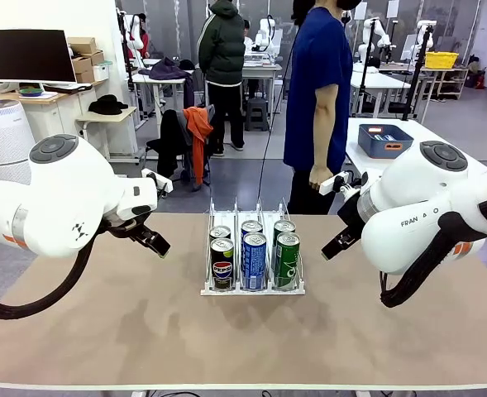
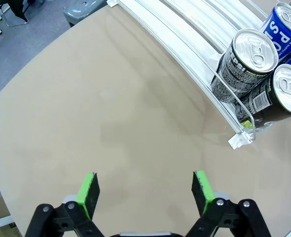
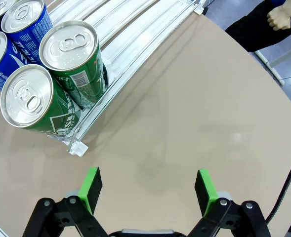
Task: Fill the beverage cans into the dispenser.
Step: Pick up the Pepsi coke handed by the human.
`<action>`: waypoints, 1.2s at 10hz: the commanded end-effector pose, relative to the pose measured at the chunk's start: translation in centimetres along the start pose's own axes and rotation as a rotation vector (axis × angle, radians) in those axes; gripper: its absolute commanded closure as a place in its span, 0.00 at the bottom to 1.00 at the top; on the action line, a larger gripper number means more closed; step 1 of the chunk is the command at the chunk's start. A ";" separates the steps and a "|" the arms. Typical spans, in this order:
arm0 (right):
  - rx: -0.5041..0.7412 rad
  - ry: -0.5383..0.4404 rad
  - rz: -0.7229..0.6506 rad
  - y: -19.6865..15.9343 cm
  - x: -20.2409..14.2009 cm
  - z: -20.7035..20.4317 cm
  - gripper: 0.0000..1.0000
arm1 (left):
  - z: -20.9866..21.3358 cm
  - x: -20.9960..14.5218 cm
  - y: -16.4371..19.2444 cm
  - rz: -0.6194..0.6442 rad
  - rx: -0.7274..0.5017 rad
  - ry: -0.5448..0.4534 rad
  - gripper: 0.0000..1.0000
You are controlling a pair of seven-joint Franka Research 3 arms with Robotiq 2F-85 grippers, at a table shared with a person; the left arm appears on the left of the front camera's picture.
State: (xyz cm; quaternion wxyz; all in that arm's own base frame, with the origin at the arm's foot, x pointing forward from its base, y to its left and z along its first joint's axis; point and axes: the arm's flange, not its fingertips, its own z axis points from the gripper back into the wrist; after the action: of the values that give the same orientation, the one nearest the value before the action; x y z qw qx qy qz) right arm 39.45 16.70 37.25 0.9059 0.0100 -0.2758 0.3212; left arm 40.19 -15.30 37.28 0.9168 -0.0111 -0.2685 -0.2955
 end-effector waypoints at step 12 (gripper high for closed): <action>0.000 0.000 -0.001 0.0 0.0 0.0 0.00 | 0.0 0.0 0.1 0.003 0.001 0.000 0.00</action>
State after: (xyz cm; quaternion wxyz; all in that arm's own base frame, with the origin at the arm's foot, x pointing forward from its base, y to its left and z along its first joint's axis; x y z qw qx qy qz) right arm 39.45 16.70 37.25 0.9059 0.0100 -0.2758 0.3212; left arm 40.19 -15.30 37.28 0.9168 -0.0111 -0.2685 -0.2955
